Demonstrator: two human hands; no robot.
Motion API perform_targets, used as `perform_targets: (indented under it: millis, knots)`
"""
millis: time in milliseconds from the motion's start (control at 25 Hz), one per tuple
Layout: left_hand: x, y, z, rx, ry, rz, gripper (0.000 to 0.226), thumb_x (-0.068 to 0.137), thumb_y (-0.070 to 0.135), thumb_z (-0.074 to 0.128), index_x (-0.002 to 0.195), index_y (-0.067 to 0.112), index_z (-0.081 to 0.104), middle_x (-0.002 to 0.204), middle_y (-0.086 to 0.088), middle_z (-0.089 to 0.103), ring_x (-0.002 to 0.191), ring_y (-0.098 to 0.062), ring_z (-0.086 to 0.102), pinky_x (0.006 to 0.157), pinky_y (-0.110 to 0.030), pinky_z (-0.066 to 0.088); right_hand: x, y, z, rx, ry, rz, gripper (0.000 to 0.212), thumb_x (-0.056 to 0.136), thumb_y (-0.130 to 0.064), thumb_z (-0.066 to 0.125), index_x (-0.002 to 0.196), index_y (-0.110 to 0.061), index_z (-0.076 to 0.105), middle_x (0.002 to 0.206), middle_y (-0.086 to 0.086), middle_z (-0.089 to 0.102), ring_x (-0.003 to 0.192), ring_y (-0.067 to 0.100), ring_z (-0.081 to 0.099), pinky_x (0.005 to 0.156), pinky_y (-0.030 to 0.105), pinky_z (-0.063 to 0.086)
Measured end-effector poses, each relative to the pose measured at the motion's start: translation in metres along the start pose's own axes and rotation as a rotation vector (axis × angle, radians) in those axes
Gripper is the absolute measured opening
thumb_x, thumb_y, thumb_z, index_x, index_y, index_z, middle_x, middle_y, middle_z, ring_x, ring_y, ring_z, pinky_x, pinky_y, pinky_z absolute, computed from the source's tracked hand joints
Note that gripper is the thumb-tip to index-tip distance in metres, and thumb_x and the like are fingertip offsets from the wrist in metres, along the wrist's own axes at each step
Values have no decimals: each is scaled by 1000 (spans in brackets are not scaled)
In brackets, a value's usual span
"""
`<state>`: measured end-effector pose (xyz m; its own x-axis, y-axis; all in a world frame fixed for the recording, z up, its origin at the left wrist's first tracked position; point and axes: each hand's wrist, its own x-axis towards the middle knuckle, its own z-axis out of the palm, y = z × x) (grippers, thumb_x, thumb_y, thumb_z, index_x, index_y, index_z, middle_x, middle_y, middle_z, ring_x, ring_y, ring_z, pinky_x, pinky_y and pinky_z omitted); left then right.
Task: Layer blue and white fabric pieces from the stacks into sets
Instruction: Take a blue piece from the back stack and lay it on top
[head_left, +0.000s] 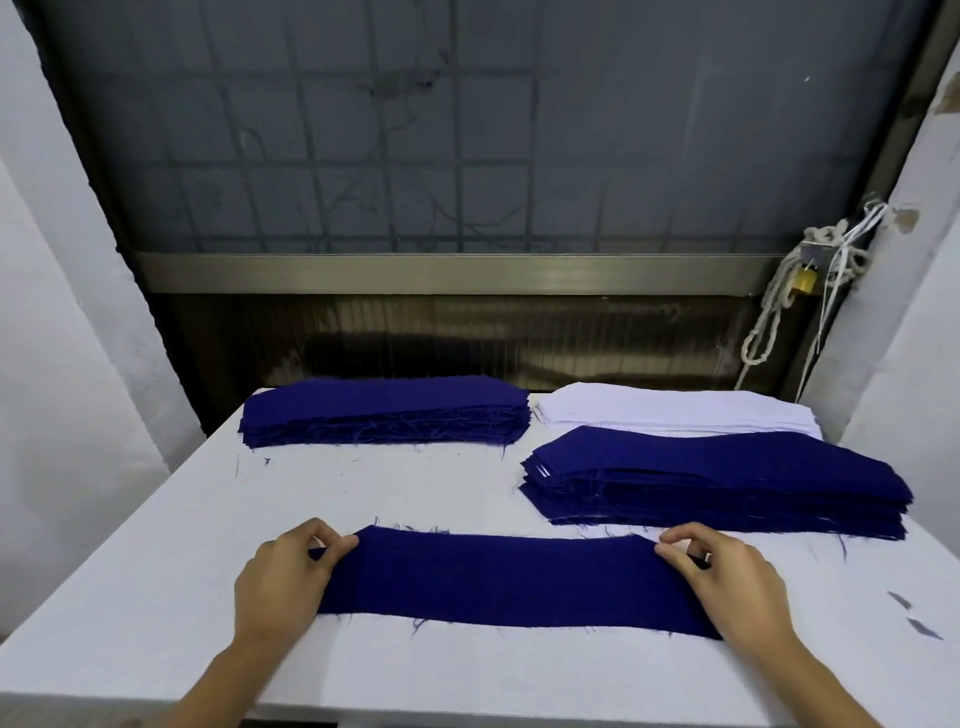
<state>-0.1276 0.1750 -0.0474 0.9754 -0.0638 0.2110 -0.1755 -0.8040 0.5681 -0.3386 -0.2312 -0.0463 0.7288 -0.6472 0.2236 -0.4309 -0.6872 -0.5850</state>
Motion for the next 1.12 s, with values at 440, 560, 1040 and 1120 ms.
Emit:
perform_targets:
  millis: [440, 560, 1040, 1120]
  knots:
    - [-4, -7, 12, 134, 92, 208, 16, 91, 34, 69, 82, 34, 55, 85, 19, 54, 83, -9, 50, 57, -31, 47, -5, 0, 9, -270, 70, -147, 22, 90, -55, 65, 103, -38, 67, 90, -21, 53, 89, 2, 54, 55, 22, 47]
    - [-1, -8, 16, 160, 91, 282, 16, 92, 34, 71, 87, 25, 58, 80, 14, 53, 78, -17, 49, 70, -38, 45, -5, -2, 10, -288, 33, -151, 30, 86, -65, 63, 99, -38, 62, 89, -21, 59, 90, 4, 56, 58, 20, 40]
    - [-3, -6, 6, -104, -121, 189, 27, 93, 53, 62, 89, 31, 46, 67, 9, 60, 56, -10, 56, 51, -28, 42, -7, -2, 2, -61, -127, -183, 33, 87, -46, 73, 79, -36, 42, 74, -12, 56, 69, 7, 53, 56, 22, 39]
    - [-5, -5, 3, -179, -142, 192, 19, 95, 43, 65, 102, 34, 49, 72, 8, 61, 58, -9, 58, 52, -29, 44, -10, -3, -1, -11, -159, -175, 29, 89, -34, 71, 90, -40, 42, 79, -13, 59, 71, 9, 56, 60, 26, 46]
